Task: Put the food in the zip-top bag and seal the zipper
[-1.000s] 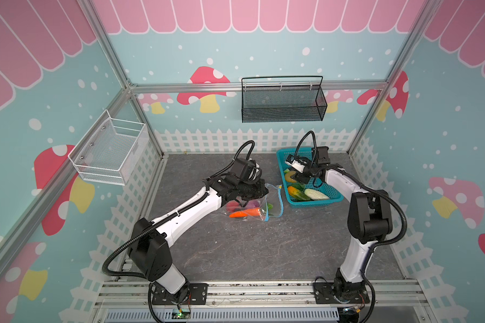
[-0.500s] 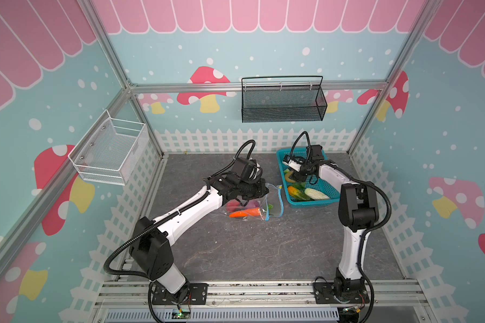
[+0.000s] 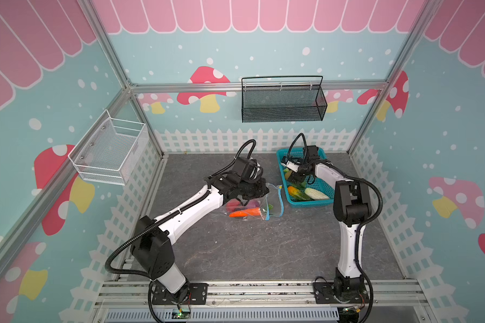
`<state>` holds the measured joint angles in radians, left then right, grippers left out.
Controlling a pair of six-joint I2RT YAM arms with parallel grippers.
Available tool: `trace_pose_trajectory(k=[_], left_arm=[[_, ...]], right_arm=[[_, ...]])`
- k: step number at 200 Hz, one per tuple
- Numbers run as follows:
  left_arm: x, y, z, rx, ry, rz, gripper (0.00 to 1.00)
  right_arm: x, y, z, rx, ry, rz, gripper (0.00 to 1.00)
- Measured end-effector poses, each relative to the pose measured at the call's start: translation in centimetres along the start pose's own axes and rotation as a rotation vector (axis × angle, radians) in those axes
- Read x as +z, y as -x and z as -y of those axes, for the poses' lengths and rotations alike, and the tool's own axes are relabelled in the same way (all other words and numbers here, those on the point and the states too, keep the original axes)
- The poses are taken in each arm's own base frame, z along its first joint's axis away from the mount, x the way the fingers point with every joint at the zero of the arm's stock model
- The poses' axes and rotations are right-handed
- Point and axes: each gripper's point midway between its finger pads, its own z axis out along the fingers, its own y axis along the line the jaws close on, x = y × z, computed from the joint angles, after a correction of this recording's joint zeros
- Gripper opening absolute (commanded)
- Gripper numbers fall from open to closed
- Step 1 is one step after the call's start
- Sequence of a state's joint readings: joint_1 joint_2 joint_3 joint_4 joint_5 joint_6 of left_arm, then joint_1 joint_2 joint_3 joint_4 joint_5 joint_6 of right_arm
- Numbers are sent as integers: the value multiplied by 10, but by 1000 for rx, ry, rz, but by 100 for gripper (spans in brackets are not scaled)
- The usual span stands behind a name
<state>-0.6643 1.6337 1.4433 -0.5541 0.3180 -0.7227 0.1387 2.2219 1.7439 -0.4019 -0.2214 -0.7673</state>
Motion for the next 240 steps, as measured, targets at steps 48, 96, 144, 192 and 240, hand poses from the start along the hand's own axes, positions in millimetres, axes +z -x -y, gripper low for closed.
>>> trace_pose_trajectory(k=[48, 96, 144, 192, 240], left_arm=[[1, 1, 1, 0, 0, -1, 0], [0, 2, 2, 0, 1, -1, 0], [0, 2, 2, -1, 1, -1, 0], [0, 2, 1, -1, 2, -2, 0], [0, 2, 1, -1, 4, 1, 0]], right_arm=[[9, 0, 3, -1, 2, -5, 99], [17, -6, 3, 2, 10, -32, 96], [11, 1, 11, 10, -8, -27, 85], [6, 7, 19, 17, -24, -15, 81], [6, 2, 14, 23, -6, -37, 86]])
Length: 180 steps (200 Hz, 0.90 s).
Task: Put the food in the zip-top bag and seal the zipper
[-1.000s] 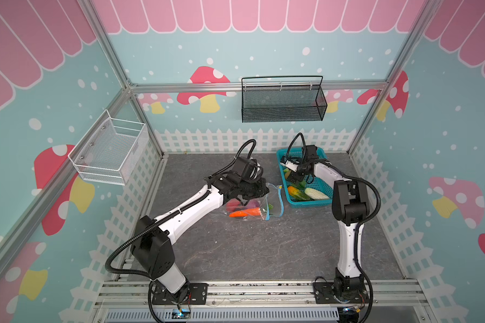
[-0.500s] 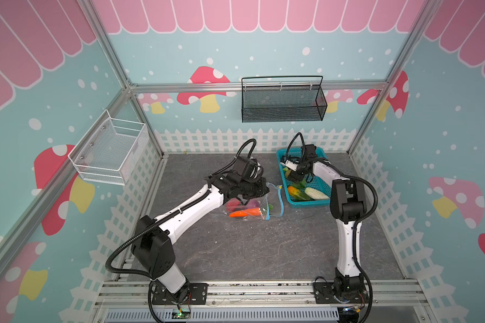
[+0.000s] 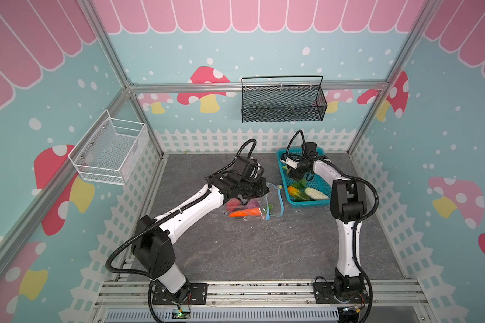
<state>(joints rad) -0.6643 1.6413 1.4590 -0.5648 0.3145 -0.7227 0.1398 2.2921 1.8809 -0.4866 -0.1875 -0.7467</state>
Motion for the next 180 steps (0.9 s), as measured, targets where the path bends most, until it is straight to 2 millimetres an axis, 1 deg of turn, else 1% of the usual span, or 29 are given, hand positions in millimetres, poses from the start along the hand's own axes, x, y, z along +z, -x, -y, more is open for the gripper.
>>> trace_pose_trajectory(k=[23, 50, 70, 123, 154, 180], left_arm=[[0, 0, 0, 0, 2, 2, 0], [0, 1, -1, 0, 3, 3, 0], [0, 1, -1, 0, 3, 3, 0], [0, 0, -1, 0, 3, 3, 0], [0, 0, -1, 0, 3, 3, 0], [0, 0, -1, 0, 3, 3, 0]], right_arm=[[0, -4, -2, 20, 10, -17, 89], [-1, -9, -3, 56, 18, -26, 92], [-2, -15, -1, 85, 23, -38, 92], [-8, -34, 8, 152, 24, -72, 87], [-14, -34, 19, 174, 4, -66, 86], [-13, -32, 18, 181, 18, -47, 86]])
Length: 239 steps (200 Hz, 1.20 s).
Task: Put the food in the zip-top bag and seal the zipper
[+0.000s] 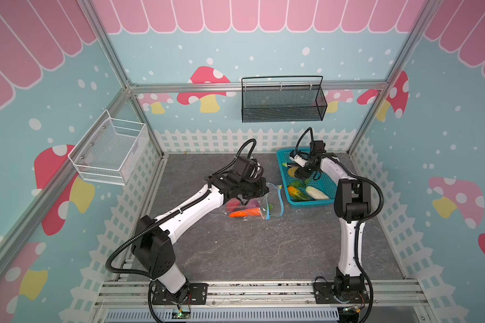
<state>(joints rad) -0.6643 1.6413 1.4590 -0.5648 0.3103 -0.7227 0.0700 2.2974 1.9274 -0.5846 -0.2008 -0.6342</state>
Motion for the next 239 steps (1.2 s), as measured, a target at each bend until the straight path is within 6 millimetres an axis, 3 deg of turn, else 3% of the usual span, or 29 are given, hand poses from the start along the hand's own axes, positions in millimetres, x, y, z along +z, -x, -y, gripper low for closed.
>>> trace_pose_trajectory(k=[82, 239], left_arm=[[0, 0, 0, 0, 1, 1, 0], [0, 0, -1, -1, 5, 0, 0]], right_arm=[[28, -7, -19, -3, 68, -21, 90], [27, 4, -18, 11, 77, 3, 57]])
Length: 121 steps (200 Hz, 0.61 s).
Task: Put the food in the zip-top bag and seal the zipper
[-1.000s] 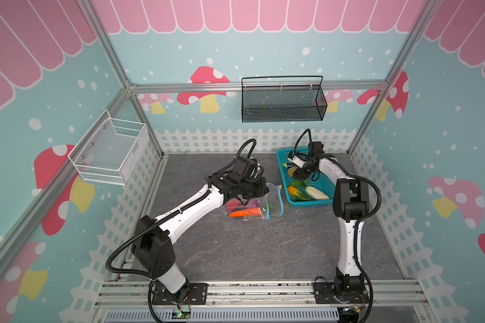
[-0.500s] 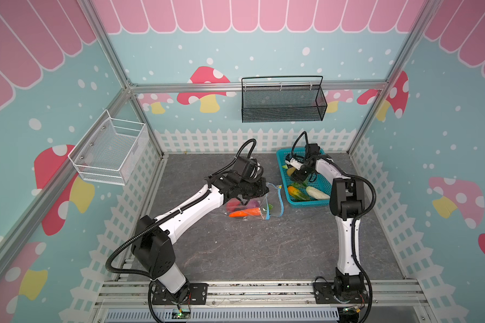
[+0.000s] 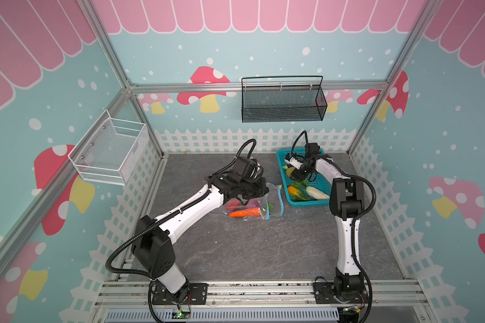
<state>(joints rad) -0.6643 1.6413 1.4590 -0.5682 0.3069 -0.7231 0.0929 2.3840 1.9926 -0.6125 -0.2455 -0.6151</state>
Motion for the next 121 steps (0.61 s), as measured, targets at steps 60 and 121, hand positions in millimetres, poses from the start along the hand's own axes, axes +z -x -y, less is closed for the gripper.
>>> trace_pose_trajectory(k=[60, 121], left_arm=[[0, 0, 0, -3, 0, 0, 0], [0, 0, 0, -3, 1, 0, 0]], right_arm=[[-21, 16, 2, 30, -27, 66, 51], [-50, 30, -1, 60, -69, 157, 51]])
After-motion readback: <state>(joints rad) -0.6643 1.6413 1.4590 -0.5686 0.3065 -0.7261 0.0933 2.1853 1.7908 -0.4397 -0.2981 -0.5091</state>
